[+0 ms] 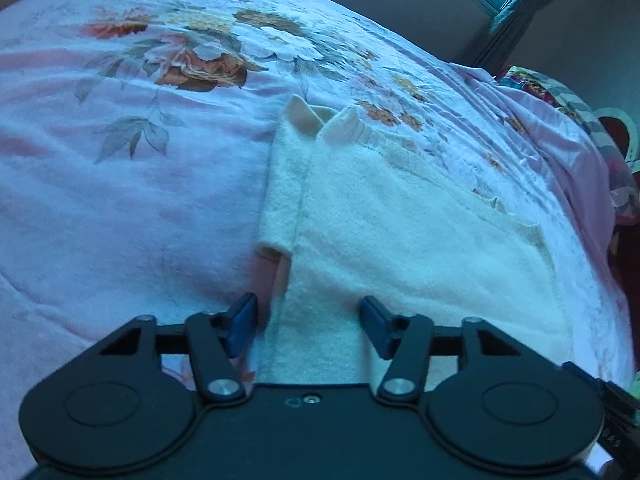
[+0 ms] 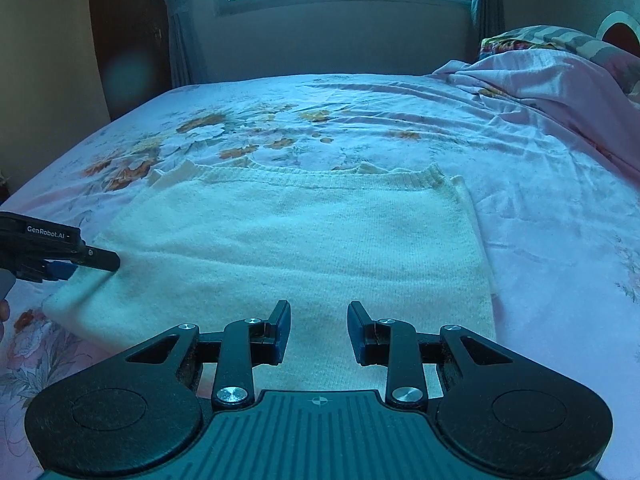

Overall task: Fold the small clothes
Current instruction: 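Grasp a side edge of the folded sweater with the left gripper and fold it inward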

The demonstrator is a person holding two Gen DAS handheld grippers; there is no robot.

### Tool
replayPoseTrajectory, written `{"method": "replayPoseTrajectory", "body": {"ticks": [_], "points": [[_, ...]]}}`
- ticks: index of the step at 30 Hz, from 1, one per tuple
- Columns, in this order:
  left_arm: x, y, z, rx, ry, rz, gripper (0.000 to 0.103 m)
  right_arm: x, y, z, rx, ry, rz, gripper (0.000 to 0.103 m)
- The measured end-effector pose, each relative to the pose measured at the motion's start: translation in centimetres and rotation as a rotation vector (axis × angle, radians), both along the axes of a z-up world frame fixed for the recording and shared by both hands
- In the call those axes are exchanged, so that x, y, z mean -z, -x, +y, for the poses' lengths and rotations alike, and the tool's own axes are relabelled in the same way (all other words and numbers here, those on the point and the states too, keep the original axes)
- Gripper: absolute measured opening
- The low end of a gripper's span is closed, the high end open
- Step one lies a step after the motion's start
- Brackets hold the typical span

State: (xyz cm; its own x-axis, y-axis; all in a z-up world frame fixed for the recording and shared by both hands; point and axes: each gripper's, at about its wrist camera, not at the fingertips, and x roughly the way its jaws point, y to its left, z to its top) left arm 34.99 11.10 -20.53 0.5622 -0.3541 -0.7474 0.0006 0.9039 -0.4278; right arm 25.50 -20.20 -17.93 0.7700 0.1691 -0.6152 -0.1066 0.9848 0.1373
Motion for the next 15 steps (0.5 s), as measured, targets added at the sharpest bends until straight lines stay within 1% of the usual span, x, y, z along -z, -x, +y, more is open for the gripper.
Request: {"method": "replayPoseTrajectory", "body": {"ticks": [2,3,6,9,11,12,13,14,15], "points": [[0.4,-0.6,0.1,0.008,0.059,0.011,0.048,-0.1,-0.5,0.2,-0.004,-0.005,-0.002,0.031],[0.6,-1.0,0.1,0.014,0.082,0.011,0.051,-0.2,-0.8,0.2,-0.004,-0.010,-0.003,0.031],[1.4,-1.9,0.2,0.033,0.152,0.005,0.055,-0.1,-1.5,0.4,-0.006,-0.024,-0.004,0.031],[2.5,-2.9,1.0,0.018,0.276,0.011,0.055,0.0,-2.0,0.5,-0.010,-0.032,-0.007,0.031],[3.2,-3.5,1.2,0.013,0.349,0.013,0.052,0.2,-2.4,0.5,-0.014,-0.030,-0.007,0.031],[3.5,-3.8,1.2,0.010,0.378,0.016,0.044,0.3,-2.7,0.6,-0.015,-0.030,-0.006,0.031],[3.9,-4.1,1.2,0.001,0.399,0.023,0.028,0.4,-2.9,0.6,-0.015,-0.029,-0.007,0.031],[4.3,-4.3,1.1,-0.008,0.417,0.035,0.020,0.5,-3.3,0.7,-0.015,-0.025,-0.006,0.031],[4.6,-4.5,0.9,-0.018,0.431,0.044,0.016,0.6,-3.6,0.9,-0.017,-0.018,-0.004,0.031]]}}
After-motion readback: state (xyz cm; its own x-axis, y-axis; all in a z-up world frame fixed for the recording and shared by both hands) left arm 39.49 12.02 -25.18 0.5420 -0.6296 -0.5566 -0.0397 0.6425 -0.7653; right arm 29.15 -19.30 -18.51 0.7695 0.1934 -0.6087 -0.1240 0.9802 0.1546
